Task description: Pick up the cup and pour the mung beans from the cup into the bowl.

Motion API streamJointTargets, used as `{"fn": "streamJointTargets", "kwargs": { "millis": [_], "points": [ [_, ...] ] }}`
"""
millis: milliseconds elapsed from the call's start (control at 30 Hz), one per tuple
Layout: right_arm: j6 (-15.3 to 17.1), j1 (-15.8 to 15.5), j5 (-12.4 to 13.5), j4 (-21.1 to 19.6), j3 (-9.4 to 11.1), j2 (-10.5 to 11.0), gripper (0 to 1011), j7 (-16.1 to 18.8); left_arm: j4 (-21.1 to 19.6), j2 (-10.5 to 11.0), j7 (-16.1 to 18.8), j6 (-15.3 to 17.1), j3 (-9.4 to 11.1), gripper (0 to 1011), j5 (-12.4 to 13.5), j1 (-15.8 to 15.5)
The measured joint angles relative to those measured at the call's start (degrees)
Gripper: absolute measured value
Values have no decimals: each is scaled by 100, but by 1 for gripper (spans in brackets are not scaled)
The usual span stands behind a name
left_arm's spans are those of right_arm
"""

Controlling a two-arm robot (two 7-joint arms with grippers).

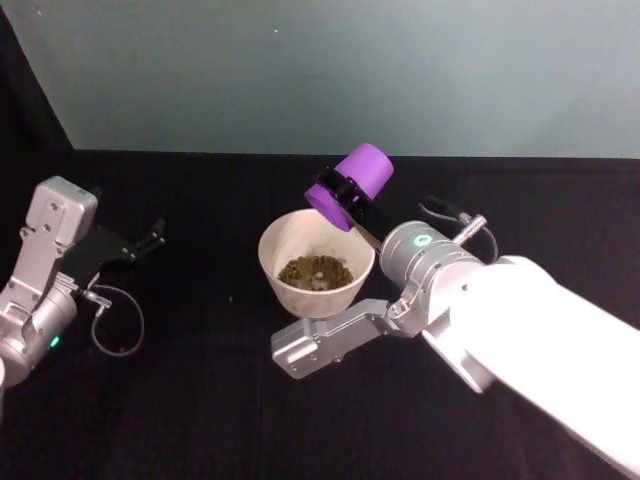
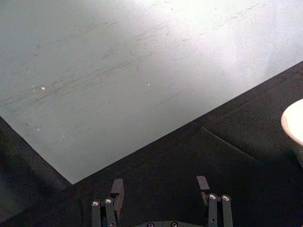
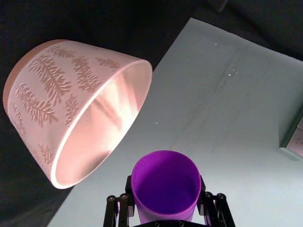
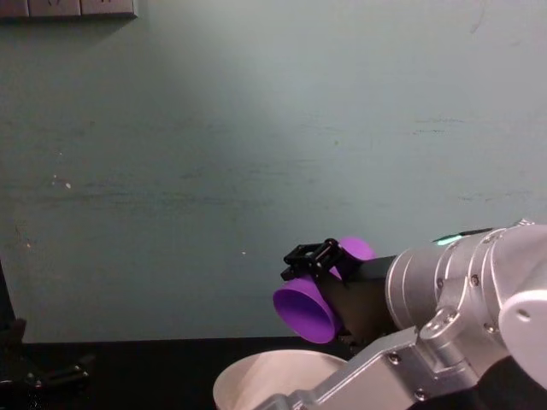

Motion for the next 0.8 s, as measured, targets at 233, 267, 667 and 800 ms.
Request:
{"fn": "streamJointTargets", "kwargs": {
  "millis": [233,267,667,800],
  "points": [
    [-15,22,-236,-16,-88,12,726,49,0,0,0,0,0,1000,0,0],
    [-24,22,-257,-24,-92,15,726,53,0,0,0,0,0,1000,0,0],
    [-67,2,-303,-48,-89,11,726,65,0,0,0,0,0,1000,0,0],
    [-75,-5,-291,-50,-74,4,726,67,0,0,0,0,0,1000,0,0]
  ]
}}
